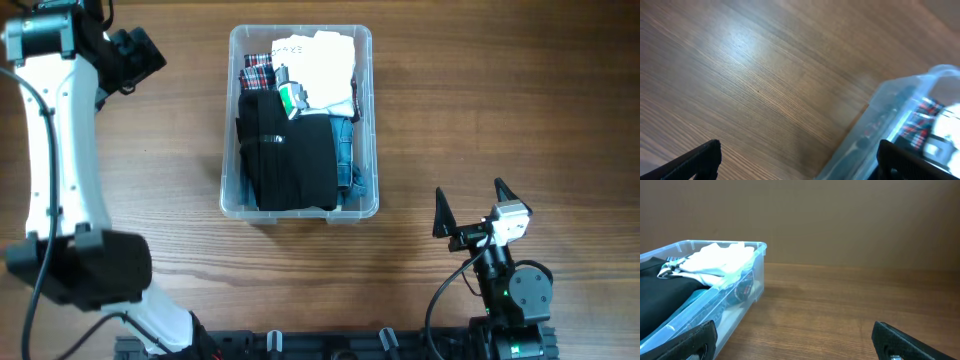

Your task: Pack container

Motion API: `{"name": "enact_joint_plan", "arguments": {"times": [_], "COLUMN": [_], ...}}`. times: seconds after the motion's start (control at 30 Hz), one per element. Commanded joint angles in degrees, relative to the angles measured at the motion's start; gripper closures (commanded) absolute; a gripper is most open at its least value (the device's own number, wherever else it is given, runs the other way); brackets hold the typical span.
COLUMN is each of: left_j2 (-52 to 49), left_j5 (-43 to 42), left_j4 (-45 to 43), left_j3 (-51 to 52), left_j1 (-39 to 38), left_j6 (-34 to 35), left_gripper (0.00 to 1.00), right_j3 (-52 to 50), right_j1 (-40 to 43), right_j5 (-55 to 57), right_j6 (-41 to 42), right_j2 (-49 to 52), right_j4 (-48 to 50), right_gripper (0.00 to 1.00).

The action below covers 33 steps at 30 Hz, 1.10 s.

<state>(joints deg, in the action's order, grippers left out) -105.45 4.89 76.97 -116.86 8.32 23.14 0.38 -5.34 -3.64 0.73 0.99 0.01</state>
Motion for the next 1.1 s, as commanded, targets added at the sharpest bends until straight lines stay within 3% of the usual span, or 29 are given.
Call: {"name": "enact_joint_plan", "arguments": {"times": [0.0, 0.63, 0.8, 1.07], "left_j2": [13.42, 61.79, 74.73, 91.58], "left_j5": [0.57, 0.52, -0.33, -3.67], "left_j4": [0.00, 3.80, 6.54, 3.89], "left_j3": [-0.26, 2.49, 13.18, 42.27], "left_j1": [0.17, 0.17, 0.15, -0.70], "left_j6": [-0.22, -0.20, -0.17, 2.36], "left_gripper": [0.00, 0.00, 0.00, 0.00], "right_j3": [-0.07, -0.07, -0.07, -0.09], "right_j1": [0.22, 0.22, 0.22, 0.22], "right_j5": [-0.70, -0.70, -0.70, -0.70], "right_j6": [-0.72, -0.72, -0.72, -0.74], "right_j2": [-0.39, -0.39, -0.39, -0.39], "right_j4": [0.15, 0.15, 0.15, 0.15], "right_gripper": [0.00, 0.00, 0.00, 0.00]}}
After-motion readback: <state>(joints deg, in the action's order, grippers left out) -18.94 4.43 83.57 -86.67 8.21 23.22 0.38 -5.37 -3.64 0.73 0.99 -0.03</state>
